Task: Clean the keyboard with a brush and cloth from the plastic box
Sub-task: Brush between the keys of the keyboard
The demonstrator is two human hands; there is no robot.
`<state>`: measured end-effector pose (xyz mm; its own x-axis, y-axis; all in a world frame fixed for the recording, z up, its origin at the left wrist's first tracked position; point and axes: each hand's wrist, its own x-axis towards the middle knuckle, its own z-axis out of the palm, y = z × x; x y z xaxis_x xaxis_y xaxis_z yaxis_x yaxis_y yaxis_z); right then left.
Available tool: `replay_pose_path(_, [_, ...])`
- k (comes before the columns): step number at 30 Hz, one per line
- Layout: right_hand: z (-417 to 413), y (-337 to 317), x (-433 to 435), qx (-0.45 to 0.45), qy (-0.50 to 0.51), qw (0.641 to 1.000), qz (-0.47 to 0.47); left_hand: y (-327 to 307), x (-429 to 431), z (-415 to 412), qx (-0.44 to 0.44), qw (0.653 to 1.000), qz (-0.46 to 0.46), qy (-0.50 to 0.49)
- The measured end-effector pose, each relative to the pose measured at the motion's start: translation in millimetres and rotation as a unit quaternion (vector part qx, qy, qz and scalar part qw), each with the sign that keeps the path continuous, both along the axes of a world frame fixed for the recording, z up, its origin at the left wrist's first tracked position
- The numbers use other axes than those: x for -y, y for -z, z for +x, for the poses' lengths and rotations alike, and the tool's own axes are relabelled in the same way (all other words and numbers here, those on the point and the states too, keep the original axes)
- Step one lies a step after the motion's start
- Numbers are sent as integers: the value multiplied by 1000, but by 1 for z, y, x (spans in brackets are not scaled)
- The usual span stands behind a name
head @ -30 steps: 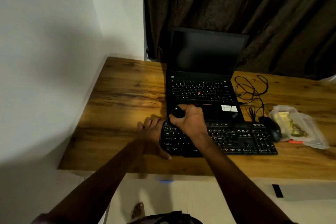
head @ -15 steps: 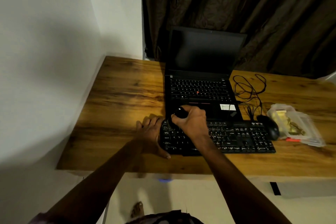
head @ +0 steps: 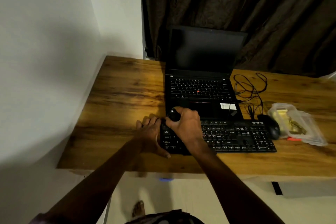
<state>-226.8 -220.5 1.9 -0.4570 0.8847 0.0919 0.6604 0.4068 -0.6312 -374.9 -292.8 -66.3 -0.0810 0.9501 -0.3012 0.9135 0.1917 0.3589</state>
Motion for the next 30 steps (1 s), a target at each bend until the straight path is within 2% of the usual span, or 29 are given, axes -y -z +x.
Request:
replay_pose_path(6, [9,1,-8,-80,34,994,-64,0,-1,0,14,1000,-6,-13])
replay_pose_path(13, [16,3,-8,-25,31,999,-7,-3,1,2,17,1000,3,-18])
replay_pose_path(20, [5,1,2,-91,18,994,-64,-2,0,2,-6,1000,-8,-14])
replay_pose_path(25, [26,3,-12,-57,49,997,-36,-1,1,1,21,1000,8,-20])
replay_pose_path(30, [17,2,-8,-47,37,998,-32,0,0,2,3,1000,8,-18])
